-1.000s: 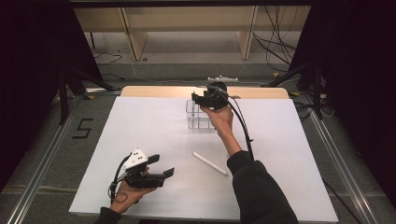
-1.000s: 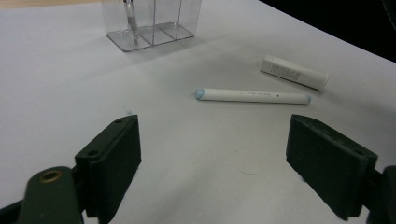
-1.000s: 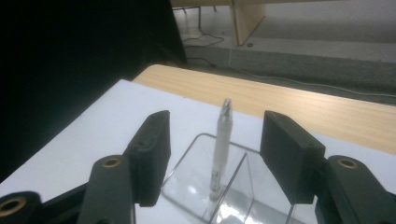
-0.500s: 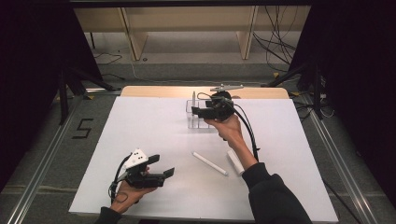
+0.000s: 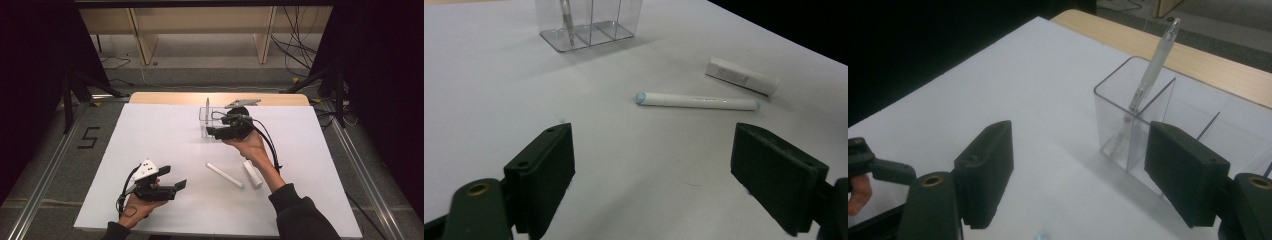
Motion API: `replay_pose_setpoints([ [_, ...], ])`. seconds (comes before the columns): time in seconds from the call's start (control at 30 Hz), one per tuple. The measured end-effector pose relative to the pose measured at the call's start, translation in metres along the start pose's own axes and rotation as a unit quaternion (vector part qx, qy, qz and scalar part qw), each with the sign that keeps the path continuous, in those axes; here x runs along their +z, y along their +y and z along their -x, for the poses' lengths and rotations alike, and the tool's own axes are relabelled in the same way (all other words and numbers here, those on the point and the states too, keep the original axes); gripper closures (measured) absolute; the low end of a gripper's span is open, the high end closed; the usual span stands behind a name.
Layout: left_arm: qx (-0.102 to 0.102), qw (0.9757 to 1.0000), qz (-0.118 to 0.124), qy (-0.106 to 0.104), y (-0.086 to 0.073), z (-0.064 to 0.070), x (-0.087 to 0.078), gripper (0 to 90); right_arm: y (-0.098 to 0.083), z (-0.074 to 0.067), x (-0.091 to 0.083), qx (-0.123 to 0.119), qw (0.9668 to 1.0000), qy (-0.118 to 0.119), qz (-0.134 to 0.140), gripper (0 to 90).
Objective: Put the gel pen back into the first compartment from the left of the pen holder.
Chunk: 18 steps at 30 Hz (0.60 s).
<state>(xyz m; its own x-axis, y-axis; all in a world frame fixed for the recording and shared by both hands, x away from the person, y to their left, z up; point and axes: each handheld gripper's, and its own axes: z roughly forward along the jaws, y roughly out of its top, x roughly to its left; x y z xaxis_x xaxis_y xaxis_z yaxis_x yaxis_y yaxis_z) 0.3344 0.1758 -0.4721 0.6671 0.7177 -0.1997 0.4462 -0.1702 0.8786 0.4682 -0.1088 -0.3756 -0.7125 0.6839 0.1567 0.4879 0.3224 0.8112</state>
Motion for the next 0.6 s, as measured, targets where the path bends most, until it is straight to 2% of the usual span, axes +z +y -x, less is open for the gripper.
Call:
replay_pose_setpoints([
  [0.33,-0.003,1.0000,0.001,0.000,0.000,-0.001,0.000,17.2,-0.012,-0.003,-0.003,-0.012,0.9997,0.003,-0.022,27.7],
  [0.6,-0.007,1.0000,0.004,0.000,0.000,-0.001,0.000,17.2,-0.023,-0.010,0.000,-0.032,0.9983,0.000,-0.049,27.4],
])
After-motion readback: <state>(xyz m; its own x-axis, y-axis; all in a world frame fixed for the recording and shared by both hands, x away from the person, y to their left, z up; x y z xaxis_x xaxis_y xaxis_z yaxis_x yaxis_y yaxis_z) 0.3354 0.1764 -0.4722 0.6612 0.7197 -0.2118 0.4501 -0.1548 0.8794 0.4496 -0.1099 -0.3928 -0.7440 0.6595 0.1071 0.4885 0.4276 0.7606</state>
